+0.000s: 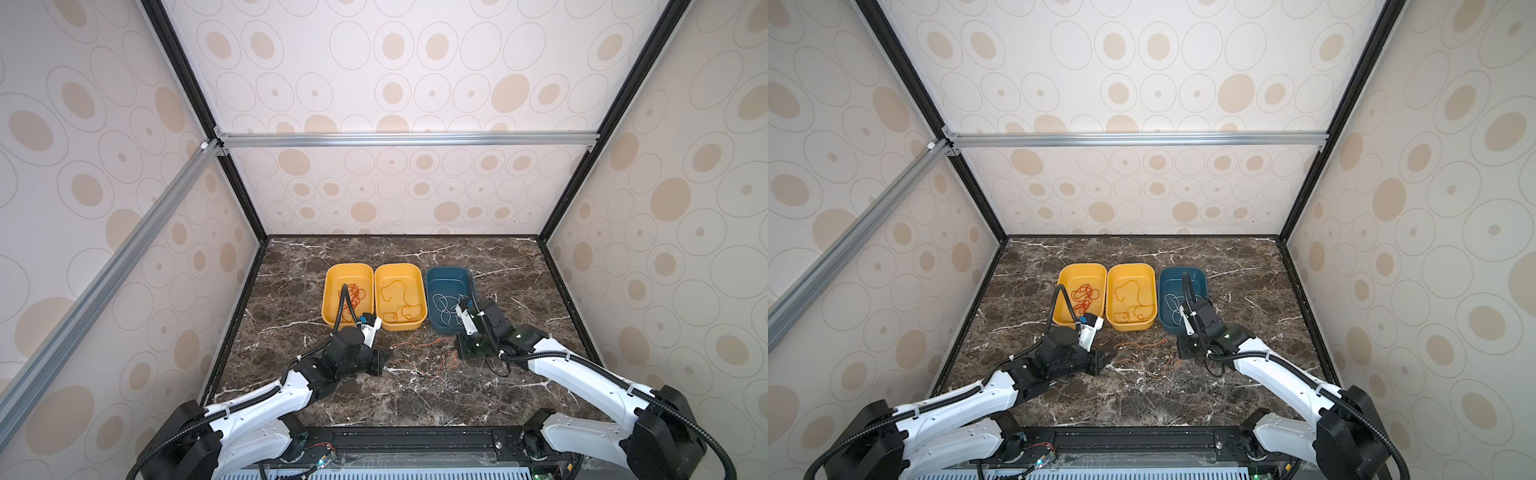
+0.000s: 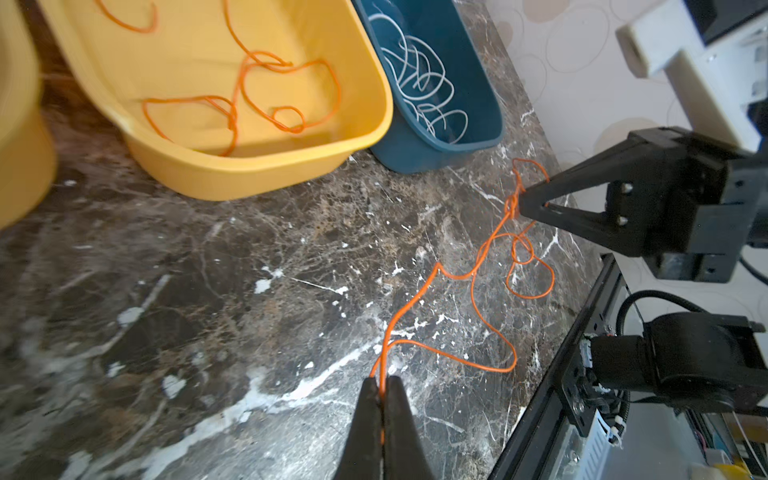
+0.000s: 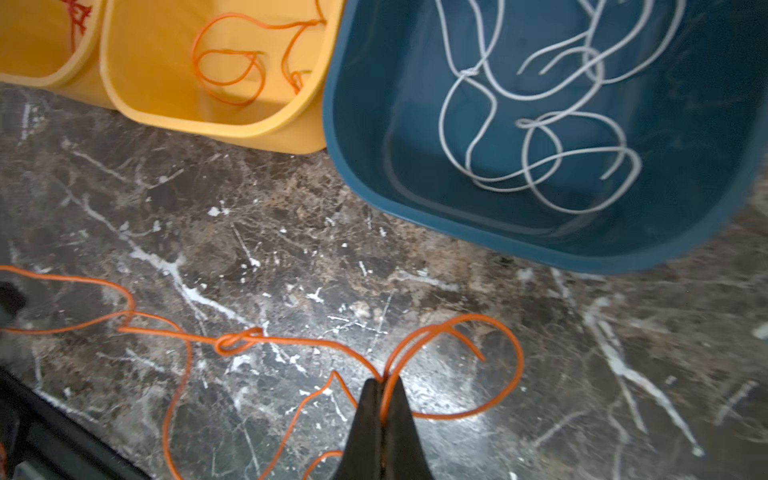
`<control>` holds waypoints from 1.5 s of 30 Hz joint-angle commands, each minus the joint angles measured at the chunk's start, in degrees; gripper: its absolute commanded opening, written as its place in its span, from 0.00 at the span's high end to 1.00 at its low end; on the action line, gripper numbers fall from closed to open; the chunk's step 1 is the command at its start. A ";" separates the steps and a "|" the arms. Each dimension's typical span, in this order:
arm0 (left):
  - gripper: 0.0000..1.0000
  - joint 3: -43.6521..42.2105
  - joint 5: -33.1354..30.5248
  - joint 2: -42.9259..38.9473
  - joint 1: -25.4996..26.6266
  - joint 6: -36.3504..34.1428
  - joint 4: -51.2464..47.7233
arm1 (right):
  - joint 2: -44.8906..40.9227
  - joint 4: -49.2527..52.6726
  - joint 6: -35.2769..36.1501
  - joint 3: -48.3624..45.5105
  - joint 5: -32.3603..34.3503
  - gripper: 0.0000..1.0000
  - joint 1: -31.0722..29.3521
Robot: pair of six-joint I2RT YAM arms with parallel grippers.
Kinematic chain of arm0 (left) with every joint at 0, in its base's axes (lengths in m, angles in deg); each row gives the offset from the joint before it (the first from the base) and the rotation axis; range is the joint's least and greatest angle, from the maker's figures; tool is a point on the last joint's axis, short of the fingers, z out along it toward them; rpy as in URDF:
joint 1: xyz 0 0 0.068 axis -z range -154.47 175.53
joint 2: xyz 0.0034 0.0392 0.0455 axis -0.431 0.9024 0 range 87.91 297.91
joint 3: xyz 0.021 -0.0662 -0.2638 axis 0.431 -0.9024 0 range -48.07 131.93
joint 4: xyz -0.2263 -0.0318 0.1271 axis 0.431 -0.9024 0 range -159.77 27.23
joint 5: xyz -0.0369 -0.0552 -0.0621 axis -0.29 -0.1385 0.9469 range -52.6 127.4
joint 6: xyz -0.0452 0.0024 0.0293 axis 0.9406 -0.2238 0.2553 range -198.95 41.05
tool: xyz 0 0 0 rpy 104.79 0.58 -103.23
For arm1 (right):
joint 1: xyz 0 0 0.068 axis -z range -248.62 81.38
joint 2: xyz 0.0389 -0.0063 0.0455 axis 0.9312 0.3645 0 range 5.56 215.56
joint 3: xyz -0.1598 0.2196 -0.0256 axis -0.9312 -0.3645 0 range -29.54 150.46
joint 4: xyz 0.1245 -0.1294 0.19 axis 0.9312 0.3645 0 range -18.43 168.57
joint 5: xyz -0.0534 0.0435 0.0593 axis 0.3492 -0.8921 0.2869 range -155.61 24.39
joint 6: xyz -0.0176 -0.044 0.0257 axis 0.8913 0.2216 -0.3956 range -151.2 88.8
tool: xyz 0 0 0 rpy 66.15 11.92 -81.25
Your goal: Untangle the cables
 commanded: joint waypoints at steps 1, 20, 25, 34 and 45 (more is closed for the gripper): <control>1.00 2.13 -3.04 -3.41 -2.09 -1.73 -6.65 | -0.84 4.38 0.55 1.80 7.63 0.98 0.05; 1.00 1.45 -1.93 -8.02 -5.12 -1.81 -9.71 | 12.34 1.90 -1.33 -0.91 -3.82 0.71 0.05; 1.00 1.72 -2.37 -7.89 -5.10 -2.20 -10.75 | 12.58 1.40 -1.78 -0.76 -3.77 0.71 0.05; 1.00 1.88 -1.68 -9.49 -5.20 -2.20 -9.95 | 12.63 -2.99 -3.45 0.08 -10.32 0.56 -0.28; 1.00 4.29 0.87 -12.21 -5.21 -3.07 -10.14 | 18.19 -9.75 -10.38 4.80 -11.51 0.45 -4.36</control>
